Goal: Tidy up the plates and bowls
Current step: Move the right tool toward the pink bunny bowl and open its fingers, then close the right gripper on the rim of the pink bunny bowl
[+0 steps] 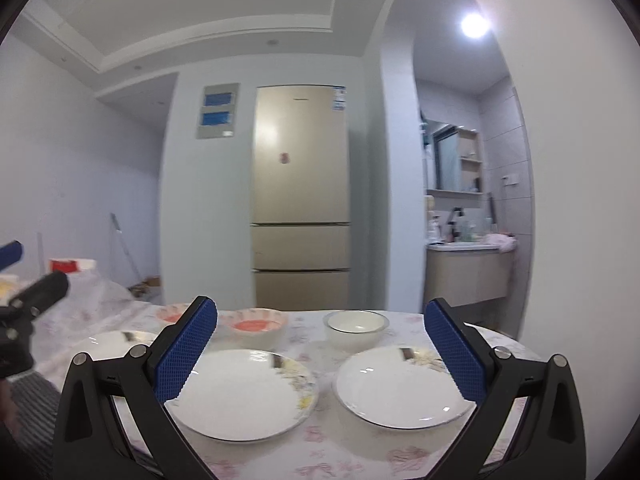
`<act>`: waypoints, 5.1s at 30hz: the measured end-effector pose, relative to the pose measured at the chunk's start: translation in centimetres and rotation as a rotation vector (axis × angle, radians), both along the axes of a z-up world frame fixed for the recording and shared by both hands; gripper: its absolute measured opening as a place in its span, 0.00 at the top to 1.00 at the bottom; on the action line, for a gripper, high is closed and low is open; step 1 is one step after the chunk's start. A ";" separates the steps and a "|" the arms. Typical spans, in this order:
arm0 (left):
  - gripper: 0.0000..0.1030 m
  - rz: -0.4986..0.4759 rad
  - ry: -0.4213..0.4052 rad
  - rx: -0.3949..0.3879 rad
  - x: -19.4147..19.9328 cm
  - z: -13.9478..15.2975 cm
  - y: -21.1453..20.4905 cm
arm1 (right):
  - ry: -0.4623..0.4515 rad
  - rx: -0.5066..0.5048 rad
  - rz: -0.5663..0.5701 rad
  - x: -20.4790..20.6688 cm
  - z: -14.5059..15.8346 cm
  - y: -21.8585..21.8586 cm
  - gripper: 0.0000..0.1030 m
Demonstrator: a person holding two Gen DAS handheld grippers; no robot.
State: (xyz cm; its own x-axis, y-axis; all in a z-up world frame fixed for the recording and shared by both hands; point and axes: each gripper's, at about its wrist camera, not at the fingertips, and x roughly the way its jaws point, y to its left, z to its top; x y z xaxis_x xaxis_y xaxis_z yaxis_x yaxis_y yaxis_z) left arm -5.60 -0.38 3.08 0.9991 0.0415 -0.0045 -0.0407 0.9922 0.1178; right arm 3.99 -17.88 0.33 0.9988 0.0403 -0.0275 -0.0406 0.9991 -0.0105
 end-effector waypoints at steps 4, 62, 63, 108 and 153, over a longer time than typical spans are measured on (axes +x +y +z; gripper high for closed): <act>0.00 0.003 -0.030 -0.028 -1.3 2.4 0.7 | -0.036 -0.010 0.040 -1.2 2.6 0.7 0.00; 0.00 0.069 0.108 -0.271 23.7 15.9 12.6 | 0.073 0.222 0.050 21.3 14.6 7.3 0.00; 0.00 0.060 0.121 -0.282 24.1 15.8 12.6 | 0.080 0.212 0.044 21.6 14.4 7.6 0.00; 0.20 0.152 0.835 -0.499 42.5 -2.3 18.1 | 0.953 0.308 0.374 38.6 -3.4 15.6 0.58; 0.84 0.085 1.136 -0.574 46.4 -11.9 16.0 | 1.116 0.087 0.286 40.4 -10.2 19.0 0.86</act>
